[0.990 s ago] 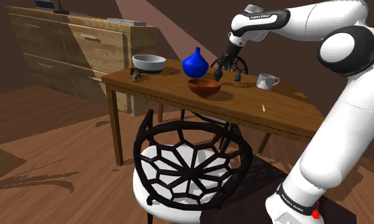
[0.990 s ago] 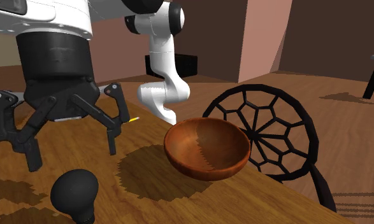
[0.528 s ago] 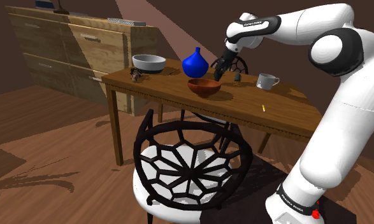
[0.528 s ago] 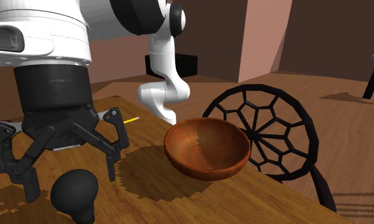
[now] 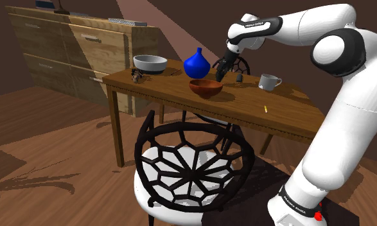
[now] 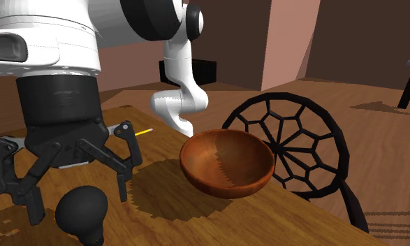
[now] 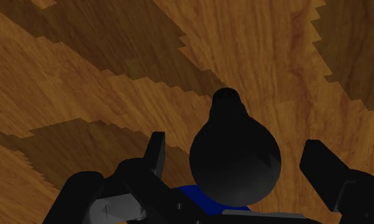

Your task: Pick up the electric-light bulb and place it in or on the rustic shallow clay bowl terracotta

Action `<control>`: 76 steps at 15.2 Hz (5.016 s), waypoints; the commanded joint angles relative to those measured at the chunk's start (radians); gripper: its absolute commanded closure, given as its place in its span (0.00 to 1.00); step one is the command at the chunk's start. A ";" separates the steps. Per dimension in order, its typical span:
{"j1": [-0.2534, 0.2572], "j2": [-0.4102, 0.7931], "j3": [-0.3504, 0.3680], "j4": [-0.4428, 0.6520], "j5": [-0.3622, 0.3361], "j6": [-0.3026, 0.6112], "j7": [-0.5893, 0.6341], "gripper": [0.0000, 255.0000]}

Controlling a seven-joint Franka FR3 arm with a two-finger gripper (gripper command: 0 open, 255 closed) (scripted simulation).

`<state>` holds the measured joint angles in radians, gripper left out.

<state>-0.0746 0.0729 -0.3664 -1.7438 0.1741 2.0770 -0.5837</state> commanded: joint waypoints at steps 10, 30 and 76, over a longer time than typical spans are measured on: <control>0.000 0.000 0.000 0.000 0.000 0.000 0.000 1.00; -0.015 0.042 -0.009 0.321 0.004 -0.281 0.027 1.00; 0.187 -0.367 0.234 -0.206 -0.207 -0.120 0.488 1.00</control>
<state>0.1123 -0.2933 -0.1313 -1.9465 -0.0331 1.9532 -0.0943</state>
